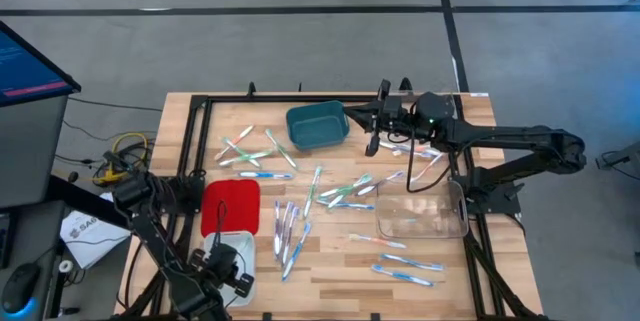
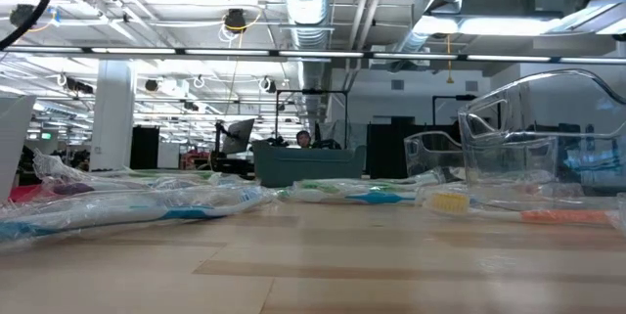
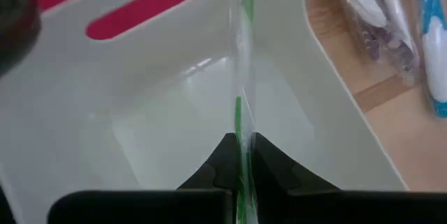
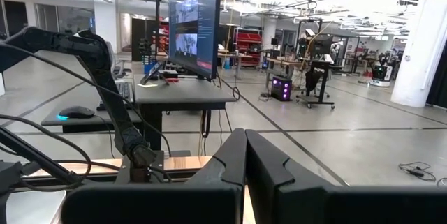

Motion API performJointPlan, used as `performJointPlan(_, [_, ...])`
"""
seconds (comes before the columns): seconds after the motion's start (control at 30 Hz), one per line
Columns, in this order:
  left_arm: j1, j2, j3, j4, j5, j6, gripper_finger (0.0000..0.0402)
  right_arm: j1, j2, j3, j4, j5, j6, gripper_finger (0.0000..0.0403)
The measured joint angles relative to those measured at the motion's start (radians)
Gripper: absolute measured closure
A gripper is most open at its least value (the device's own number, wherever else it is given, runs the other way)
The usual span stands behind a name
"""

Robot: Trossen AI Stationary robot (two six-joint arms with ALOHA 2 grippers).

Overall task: Pick & Place Toothbrushes
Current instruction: Put the green toothbrush into the white bin, then put the purple toothbrush into the top transparent bin

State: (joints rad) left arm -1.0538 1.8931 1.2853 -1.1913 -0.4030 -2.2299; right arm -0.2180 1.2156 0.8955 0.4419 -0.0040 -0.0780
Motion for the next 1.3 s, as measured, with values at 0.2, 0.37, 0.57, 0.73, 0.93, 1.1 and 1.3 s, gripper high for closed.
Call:
performJointPlan(0.2, [0.000,0.000,-0.005,0.004,0.000,0.007,0.0390,0.000,0.000,0.000,0.000,0.000,0.000,0.0403])
performJointPlan(0.37, [0.000,0.000,-0.005,0.005,0.000,0.008,0.0367,0.000,0.000,0.000,0.000,0.000,0.000,0.0403])
performJointPlan(0.57, [0.000,0.000,-0.005,0.004,0.009,0.008,0.0330,0.000,0.000,0.000,0.000,0.000,0.000,0.0403])
performJointPlan(0.73, [0.000,-0.001,-0.005,0.003,0.012,0.006,0.0289,0.000,0.000,0.000,0.000,0.000,0.000,0.0403])
performJointPlan(0.93, [0.000,-0.060,-0.006,-0.019,0.015,0.007,0.0251,0.000,0.000,0.000,0.000,0.000,0.000,0.0403])
performJointPlan(1.1, [0.000,-0.147,-0.006,-0.038,-0.057,0.025,0.0246,0.000,0.000,0.000,0.000,0.000,0.000,0.0403])
performJointPlan(1.3, [0.015,-0.250,-0.006,-0.138,-0.280,0.121,0.0258,0.000,0.000,0.000,0.000,0.000,0.000,0.0403])
